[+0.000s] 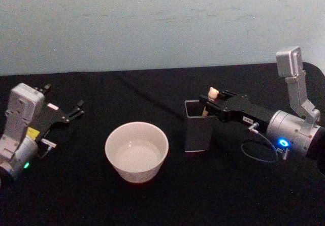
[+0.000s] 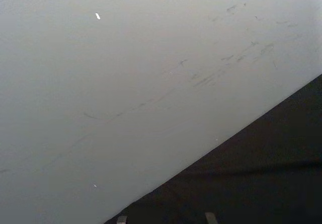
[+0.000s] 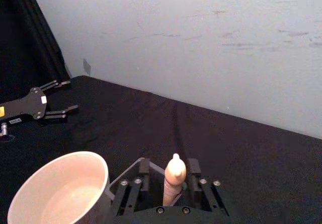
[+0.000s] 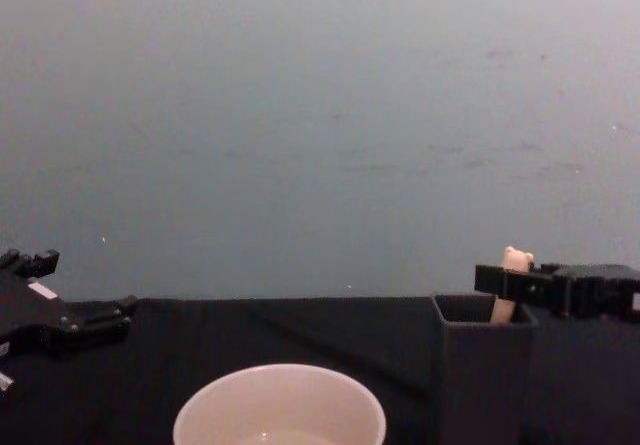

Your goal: Pick up the stirring spoon with one hand, stir inside the cup, then place it back in its original position.

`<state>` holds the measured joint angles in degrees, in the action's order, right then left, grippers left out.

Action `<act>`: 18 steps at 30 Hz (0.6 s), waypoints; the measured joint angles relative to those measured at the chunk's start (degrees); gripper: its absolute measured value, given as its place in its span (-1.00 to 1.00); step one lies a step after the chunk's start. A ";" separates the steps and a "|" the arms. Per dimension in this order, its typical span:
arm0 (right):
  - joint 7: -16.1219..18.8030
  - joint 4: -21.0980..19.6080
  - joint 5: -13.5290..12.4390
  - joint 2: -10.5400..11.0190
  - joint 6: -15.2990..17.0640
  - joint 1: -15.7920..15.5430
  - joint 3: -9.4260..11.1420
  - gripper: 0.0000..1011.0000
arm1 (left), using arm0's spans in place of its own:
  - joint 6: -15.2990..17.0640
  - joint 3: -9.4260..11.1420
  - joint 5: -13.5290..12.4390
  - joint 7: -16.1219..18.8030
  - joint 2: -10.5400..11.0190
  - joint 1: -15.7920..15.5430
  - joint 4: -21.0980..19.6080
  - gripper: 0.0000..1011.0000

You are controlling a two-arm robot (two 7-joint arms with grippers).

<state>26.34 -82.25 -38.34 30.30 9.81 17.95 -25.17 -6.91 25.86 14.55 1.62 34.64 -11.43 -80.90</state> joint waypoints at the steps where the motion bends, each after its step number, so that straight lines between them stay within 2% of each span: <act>1: 0.00 0.00 0.00 0.00 -0.01 0.00 0.00 -0.01 | 0.00 0.00 0.00 0.00 0.00 0.00 0.00 0.98; 3: 0.00 -0.01 0.00 0.00 -0.01 0.00 0.00 0.06 | 0.00 0.00 0.00 0.00 0.00 0.00 0.00 0.98; 6: 0.00 -0.02 -0.01 0.00 -0.03 0.00 0.00 0.31 | 0.00 0.00 0.00 0.00 0.00 0.00 0.00 0.98; 8: 0.00 -0.02 -0.01 0.00 -0.03 0.00 0.00 0.31 | 0.00 0.00 0.00 0.00 0.00 0.00 0.00 0.98; 9: 0.00 -0.03 -0.03 0.00 -0.04 0.00 0.00 0.55 | 0.00 0.00 0.00 0.00 0.00 0.00 0.00 0.98; 10: 0.00 -0.03 -0.04 0.00 -0.04 0.00 0.00 0.56 | 0.00 0.00 0.00 0.00 0.00 0.00 0.00 0.98; 14: 0.00 -0.03 -0.07 0.00 -0.04 0.00 0.00 0.85 | 0.00 0.00 0.00 0.00 0.00 0.00 0.00 0.98; 18: 0.00 -0.03 -0.09 0.00 -0.04 0.00 0.00 0.99 | 0.00 0.00 0.00 0.00 0.00 0.00 0.00 0.98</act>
<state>26.33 -82.28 -38.43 30.30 9.77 17.96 -25.17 -6.91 25.86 14.55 1.62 34.65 -11.43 -80.90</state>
